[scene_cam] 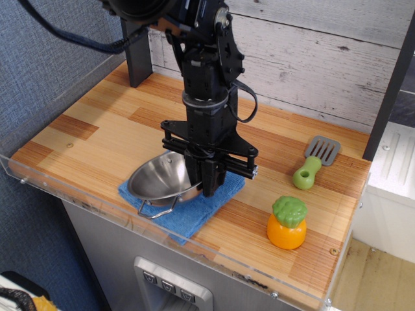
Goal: PICK UP THE VESSEL AND PUT ON THE BLUE TOWEL
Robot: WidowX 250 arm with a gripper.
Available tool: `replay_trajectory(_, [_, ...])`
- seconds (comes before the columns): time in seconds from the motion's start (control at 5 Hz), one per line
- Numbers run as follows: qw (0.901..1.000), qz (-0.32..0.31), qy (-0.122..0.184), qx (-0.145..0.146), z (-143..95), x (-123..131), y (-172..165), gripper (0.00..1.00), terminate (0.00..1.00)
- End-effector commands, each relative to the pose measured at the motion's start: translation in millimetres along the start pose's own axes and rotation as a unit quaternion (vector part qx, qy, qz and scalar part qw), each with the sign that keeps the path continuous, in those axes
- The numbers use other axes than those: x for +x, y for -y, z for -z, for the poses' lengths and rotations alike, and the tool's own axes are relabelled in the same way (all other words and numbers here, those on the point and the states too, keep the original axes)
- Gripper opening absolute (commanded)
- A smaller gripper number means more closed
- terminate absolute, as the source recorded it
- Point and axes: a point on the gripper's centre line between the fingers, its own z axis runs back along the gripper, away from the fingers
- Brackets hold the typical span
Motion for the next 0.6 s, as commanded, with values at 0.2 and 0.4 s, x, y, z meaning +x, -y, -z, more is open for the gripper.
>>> replay_trajectory(0.2, [0.9901,0.086,0.109,-0.023,-50.4,7.6,15.6,1.0,0.0])
replay_trajectory(0.4, [0.9798,0.069,0.184,-0.037,-101.1,16.5,12.7,1.0,0.0])
